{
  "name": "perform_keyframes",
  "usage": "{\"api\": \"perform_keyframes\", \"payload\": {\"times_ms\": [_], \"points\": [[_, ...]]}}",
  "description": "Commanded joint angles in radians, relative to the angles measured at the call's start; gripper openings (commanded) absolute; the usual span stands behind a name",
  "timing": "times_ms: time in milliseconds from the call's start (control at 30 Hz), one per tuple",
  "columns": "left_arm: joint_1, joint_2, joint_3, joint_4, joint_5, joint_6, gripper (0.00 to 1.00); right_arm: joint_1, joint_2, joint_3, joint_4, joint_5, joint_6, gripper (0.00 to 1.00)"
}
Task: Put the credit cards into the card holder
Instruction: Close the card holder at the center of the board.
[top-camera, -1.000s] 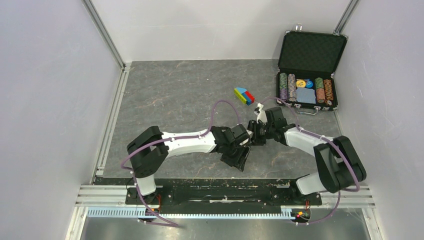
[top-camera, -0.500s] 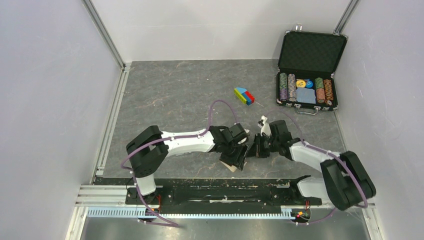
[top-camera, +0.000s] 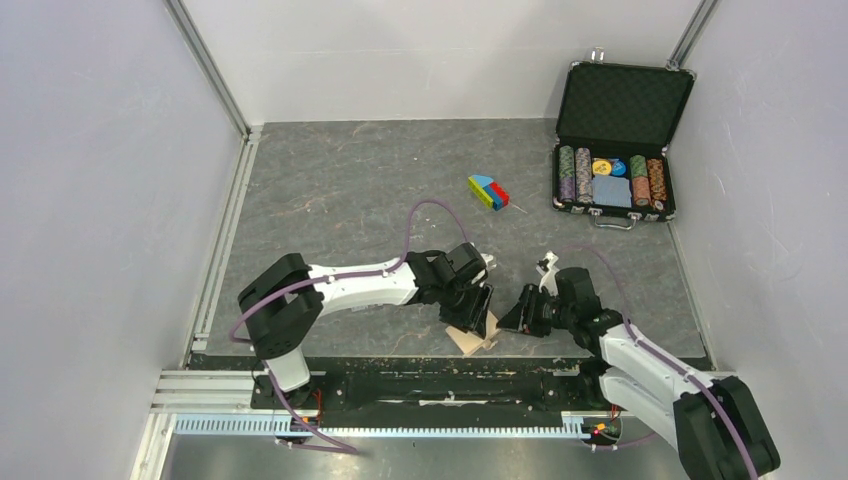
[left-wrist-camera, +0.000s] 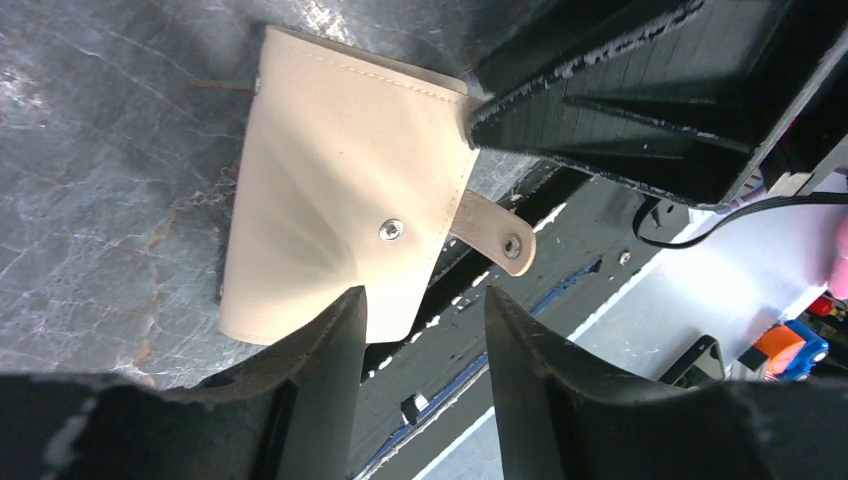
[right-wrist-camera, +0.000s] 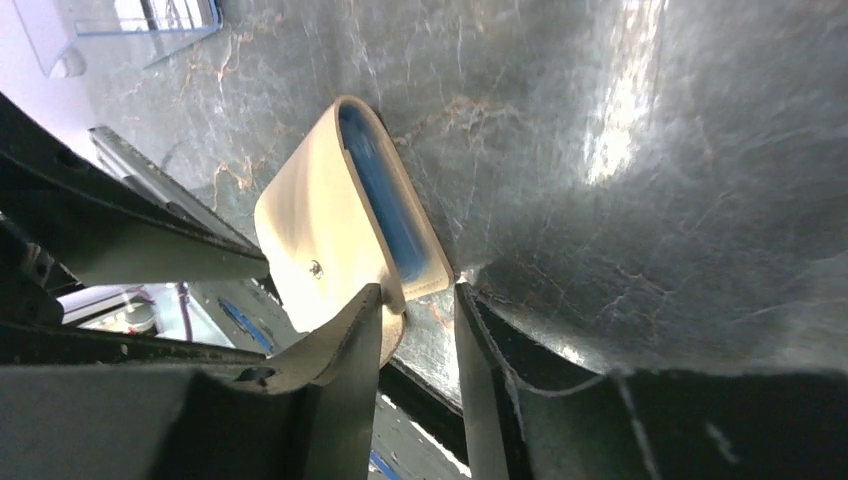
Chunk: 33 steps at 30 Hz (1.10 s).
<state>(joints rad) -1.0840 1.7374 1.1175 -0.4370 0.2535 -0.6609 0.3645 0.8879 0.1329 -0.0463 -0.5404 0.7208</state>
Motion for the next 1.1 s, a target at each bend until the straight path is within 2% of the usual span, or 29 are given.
{"api": "perform_keyframes", "payload": {"times_ms": [0, 200, 300, 400, 500, 633, 1067], "points": [[-0.002, -0.064, -0.016, 0.073, 0.067, 0.014, 0.52, 0.004, 0.009, 0.157, -0.184, 0.115, -0.134, 0.38], [-0.002, -0.126, -0.062, 0.146, 0.101, 0.027, 0.56, 0.004, 0.029, 0.311, -0.322, 0.165, -0.249, 0.42], [-0.004, -0.144, -0.073, 0.162, 0.095, 0.017, 0.51, 0.004, 0.032, 0.333, -0.32, 0.134, -0.264, 0.43], [-0.006, -0.135, -0.079, 0.181, 0.101, 0.005, 0.4, 0.004, 0.036, 0.316, -0.261, 0.065, -0.251, 0.39], [-0.017, -0.113, -0.073, 0.189, 0.098, 0.008, 0.34, 0.009, 0.05, 0.269, -0.168, -0.021, -0.208, 0.34], [-0.03, -0.083, -0.065, 0.197, 0.073, 0.005, 0.29, 0.036, 0.074, 0.223, -0.09, -0.054, -0.177, 0.28], [-0.098, 0.02, -0.02, 0.17, 0.011, 0.031, 0.23, 0.074, 0.187, 0.146, -0.074, 0.015, -0.176, 0.2]]}}
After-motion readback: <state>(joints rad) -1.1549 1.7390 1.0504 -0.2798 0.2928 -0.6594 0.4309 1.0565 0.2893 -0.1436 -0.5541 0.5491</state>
